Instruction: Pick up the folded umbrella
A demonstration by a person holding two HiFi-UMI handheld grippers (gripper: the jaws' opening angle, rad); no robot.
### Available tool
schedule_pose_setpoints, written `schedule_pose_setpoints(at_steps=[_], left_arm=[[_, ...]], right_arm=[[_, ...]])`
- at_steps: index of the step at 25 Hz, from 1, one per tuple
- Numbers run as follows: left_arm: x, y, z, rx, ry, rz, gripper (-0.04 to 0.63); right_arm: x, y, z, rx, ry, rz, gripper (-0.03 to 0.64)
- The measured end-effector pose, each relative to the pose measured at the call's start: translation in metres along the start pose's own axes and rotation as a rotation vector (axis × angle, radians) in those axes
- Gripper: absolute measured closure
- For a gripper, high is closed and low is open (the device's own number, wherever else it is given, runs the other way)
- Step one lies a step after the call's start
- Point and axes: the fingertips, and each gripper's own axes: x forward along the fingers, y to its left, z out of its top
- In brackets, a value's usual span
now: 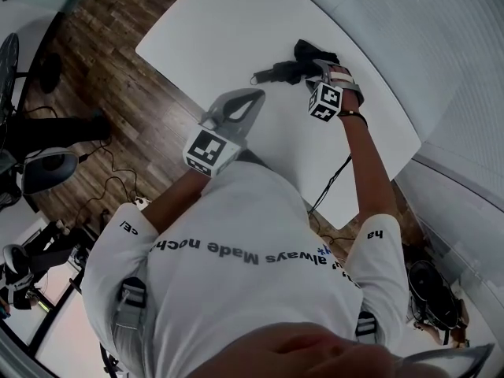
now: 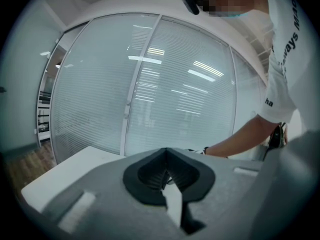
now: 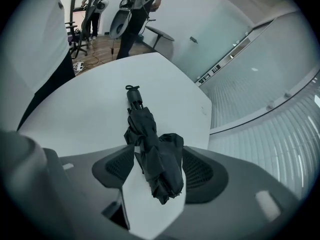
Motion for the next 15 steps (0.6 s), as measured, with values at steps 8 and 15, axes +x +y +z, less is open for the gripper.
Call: schedule_pose_setpoints(at_steps=[8, 15], left_arm=[[0.013, 0.021, -0.03, -0.022, 0.035, 0.027, 0.592], [0.009, 0.026, -0.033, -0.039, 0.046, 0.039, 0.592]], right_arm=[[0.077, 0.005, -0.031, -0.018, 0.069, 0.111, 0.245], [0.102, 0.011, -0.044, 0.004, 0.106, 0.201, 0.224]])
